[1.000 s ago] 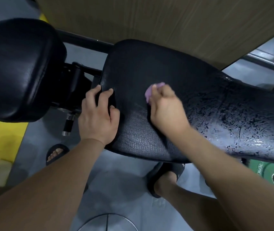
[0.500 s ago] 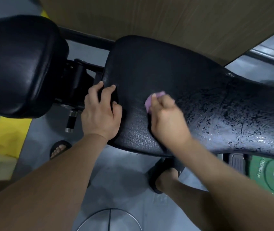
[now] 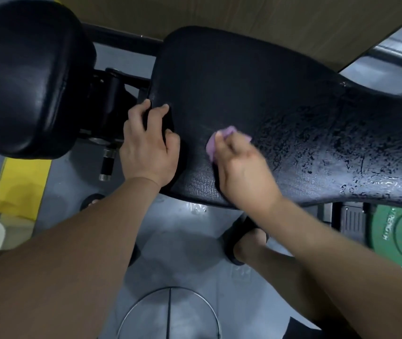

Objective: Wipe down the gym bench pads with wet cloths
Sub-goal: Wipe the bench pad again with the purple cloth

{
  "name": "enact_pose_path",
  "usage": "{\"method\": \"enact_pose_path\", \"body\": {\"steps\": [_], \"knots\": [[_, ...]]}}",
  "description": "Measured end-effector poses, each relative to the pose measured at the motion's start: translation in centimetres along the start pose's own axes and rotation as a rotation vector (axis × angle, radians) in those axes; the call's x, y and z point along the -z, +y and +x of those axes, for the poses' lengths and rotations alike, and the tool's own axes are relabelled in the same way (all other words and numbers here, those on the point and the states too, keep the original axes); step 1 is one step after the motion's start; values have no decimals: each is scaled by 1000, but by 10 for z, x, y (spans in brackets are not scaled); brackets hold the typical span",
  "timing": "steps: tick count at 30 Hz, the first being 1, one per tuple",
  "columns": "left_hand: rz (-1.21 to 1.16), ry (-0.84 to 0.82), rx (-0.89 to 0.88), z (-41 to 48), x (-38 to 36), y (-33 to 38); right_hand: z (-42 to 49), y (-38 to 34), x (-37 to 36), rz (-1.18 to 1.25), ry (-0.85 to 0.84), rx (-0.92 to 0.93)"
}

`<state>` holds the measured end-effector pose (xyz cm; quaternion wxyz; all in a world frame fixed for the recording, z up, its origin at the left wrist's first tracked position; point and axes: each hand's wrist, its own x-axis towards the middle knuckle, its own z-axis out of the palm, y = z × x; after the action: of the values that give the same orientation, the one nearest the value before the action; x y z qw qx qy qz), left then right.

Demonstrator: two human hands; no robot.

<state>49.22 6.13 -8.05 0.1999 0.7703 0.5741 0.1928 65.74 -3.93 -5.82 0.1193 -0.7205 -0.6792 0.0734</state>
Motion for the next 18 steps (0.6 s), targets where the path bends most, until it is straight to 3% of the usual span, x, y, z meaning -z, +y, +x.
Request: {"method": "enact_pose_path", "body": {"steps": [4,7,13,18], "knots": [[1,1,3,1,0,-1,-62,-29,0,70,-145,116],[0,-4,-5,0,0,-1,-58,-19,8,9,-141,268],[0,-3,-13,1,1,-2,-28,-33,-7,107,-106,51],[-14,-20,-32,2,1,-3,-75,-42,2,77,-168,166]]}}
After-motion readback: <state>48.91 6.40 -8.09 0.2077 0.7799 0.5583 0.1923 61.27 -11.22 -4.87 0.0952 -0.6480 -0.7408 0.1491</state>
